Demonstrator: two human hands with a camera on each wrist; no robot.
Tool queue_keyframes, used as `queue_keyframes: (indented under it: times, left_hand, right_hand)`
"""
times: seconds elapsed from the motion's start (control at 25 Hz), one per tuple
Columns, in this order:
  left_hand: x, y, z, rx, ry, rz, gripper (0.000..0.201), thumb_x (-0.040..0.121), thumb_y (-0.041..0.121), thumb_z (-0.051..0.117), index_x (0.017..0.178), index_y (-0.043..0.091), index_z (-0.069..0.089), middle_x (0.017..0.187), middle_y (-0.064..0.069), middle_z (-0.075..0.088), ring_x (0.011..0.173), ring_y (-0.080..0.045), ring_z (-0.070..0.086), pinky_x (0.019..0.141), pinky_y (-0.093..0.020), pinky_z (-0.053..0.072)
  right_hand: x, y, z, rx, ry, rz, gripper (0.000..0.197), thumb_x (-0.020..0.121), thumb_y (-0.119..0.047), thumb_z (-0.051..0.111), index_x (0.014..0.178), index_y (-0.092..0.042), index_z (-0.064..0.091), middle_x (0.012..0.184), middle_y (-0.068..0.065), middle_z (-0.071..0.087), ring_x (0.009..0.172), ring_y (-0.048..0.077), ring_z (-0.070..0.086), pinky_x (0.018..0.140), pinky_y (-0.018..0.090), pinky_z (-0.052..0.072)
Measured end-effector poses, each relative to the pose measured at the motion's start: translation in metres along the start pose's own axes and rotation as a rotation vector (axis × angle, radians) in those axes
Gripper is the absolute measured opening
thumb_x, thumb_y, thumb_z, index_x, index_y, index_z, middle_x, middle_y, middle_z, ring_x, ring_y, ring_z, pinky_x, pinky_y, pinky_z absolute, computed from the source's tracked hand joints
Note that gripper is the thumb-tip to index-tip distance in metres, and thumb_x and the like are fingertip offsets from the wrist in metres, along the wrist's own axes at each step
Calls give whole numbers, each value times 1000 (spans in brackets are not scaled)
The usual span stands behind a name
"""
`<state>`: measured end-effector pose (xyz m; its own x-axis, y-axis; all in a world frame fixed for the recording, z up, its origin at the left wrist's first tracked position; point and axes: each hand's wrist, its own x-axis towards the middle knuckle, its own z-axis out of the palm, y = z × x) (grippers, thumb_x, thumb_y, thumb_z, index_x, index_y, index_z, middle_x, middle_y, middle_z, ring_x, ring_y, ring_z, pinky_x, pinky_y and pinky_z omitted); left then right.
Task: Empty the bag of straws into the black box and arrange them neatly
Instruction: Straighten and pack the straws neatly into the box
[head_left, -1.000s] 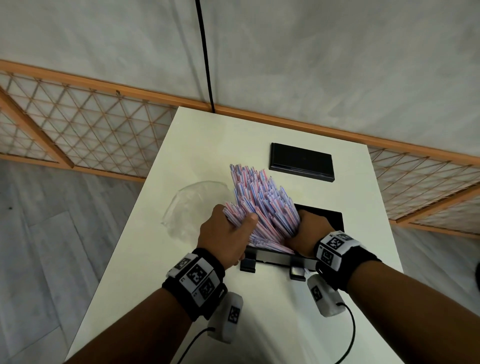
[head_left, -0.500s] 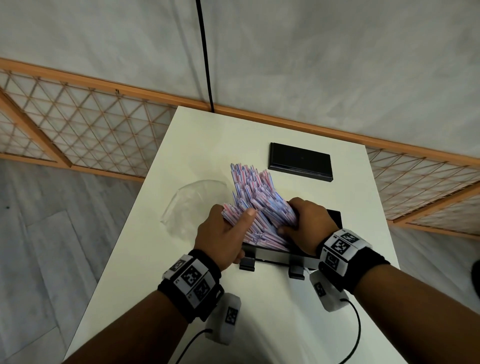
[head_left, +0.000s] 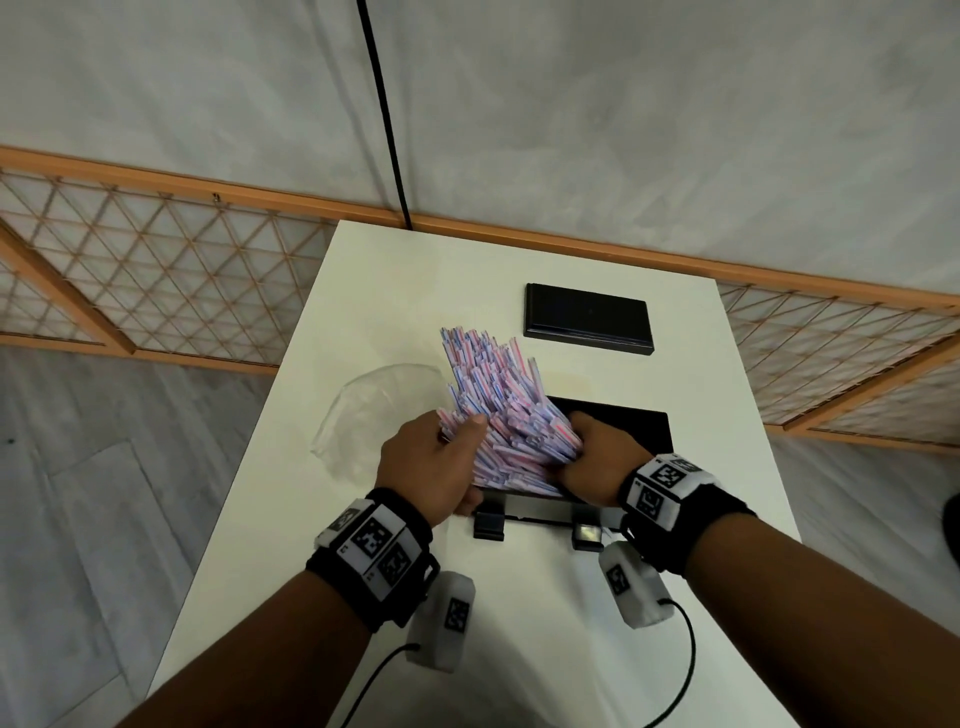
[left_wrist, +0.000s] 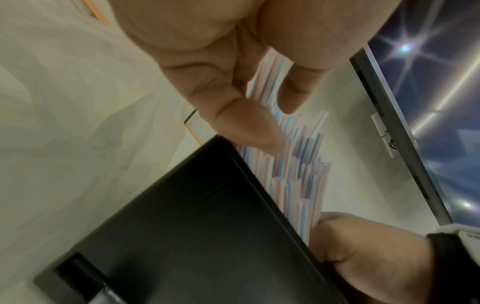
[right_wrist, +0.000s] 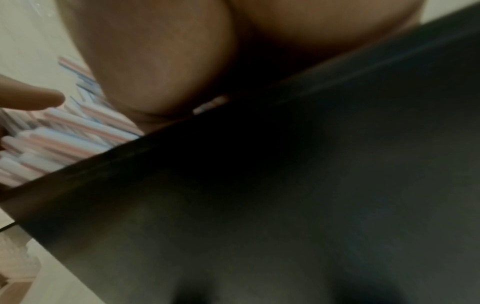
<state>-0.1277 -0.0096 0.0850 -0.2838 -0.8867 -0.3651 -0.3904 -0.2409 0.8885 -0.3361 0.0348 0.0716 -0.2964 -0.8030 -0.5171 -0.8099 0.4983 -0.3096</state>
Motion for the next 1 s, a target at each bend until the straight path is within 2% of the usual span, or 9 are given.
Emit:
queue_keyframes:
  times: [0.12, 0.24, 0.44, 0.56, 0.64, 0.72, 0.84, 0.92, 1.0]
  left_hand:
    - [5, 4, 0, -30, -16, -36, 50, 99, 39, 55, 88, -9, 66, 60, -18, 71, 50, -28, 71, 54, -40, 62]
    - [5, 7, 2, -52, -5, -1, 37, 99, 32, 55, 85, 0, 65, 55, -12, 70, 54, -34, 72, 62, -53, 62]
    - [-4, -1, 1, 51, 23, 68, 40, 95, 44, 59, 82, 6, 61, 59, -9, 70, 51, -24, 69, 58, -44, 62]
    - [0, -10, -1, 27, 58, 6, 48, 92, 57, 56, 89, 9, 56, 71, -13, 68, 55, -28, 67, 48, -35, 55]
    - [2, -14, 0, 48, 41, -30, 52, 91, 67, 47, 89, 15, 54, 75, -4, 64, 66, -26, 63, 61, -35, 53]
    - [0, -13, 1, 86, 37, -38, 54, 91, 70, 37, 94, 18, 53, 82, 2, 62, 79, -22, 59, 75, -33, 46]
    - [-3, -9, 5, 117, 29, -50, 56, 95, 66, 32, 99, 15, 55, 89, 4, 61, 87, -20, 56, 81, -30, 37]
    - [-5, -4, 8, 114, 24, 38, 58, 99, 60, 32, 86, 8, 54, 84, -7, 62, 78, -18, 54, 75, -34, 39]
    - [-4, -4, 11, 91, 28, 141, 67, 101, 58, 31, 74, 1, 53, 73, -16, 61, 65, -15, 52, 69, -40, 44]
  right_hand:
    - [-2, -6, 4, 2, 60, -83, 39, 81, -31, 70, 115, -26, 53, 108, 1, 68, 102, 26, 64, 83, 28, 48]
    - [-10, -10, 1, 68, 210, -196, 37, 83, -30, 68, 118, -29, 56, 108, 1, 69, 100, 26, 64, 79, 24, 43]
    - [-8, 0, -7, 75, 262, -161, 44, 77, -41, 75, 114, -27, 57, 107, 2, 64, 99, 25, 61, 83, 28, 44]
    - [-20, 16, -11, 106, 321, -108, 57, 71, -52, 79, 114, -23, 56, 106, -3, 60, 95, 18, 57, 83, 28, 45]
    - [-36, 22, -13, 82, 390, -80, 48, 73, -54, 77, 98, -19, 56, 92, -5, 58, 83, 17, 55, 70, 25, 41]
    - [-49, 25, -9, 92, 264, -100, 40, 77, -56, 72, 88, -20, 59, 81, -6, 62, 75, 15, 58, 63, 22, 42]
    - [-52, 18, 8, 35, 10, -206, 50, 78, -69, 60, 101, -25, 65, 91, -7, 68, 84, 13, 64, 79, 29, 53]
    - [-45, 13, 14, 2, -6, -273, 55, 78, -74, 52, 99, -24, 64, 88, -6, 67, 77, 12, 64, 77, 33, 54]
    - [-40, 7, 15, 23, -37, -300, 45, 83, -68, 53, 96, -26, 62, 85, -6, 66, 70, 11, 61, 75, 32, 55]
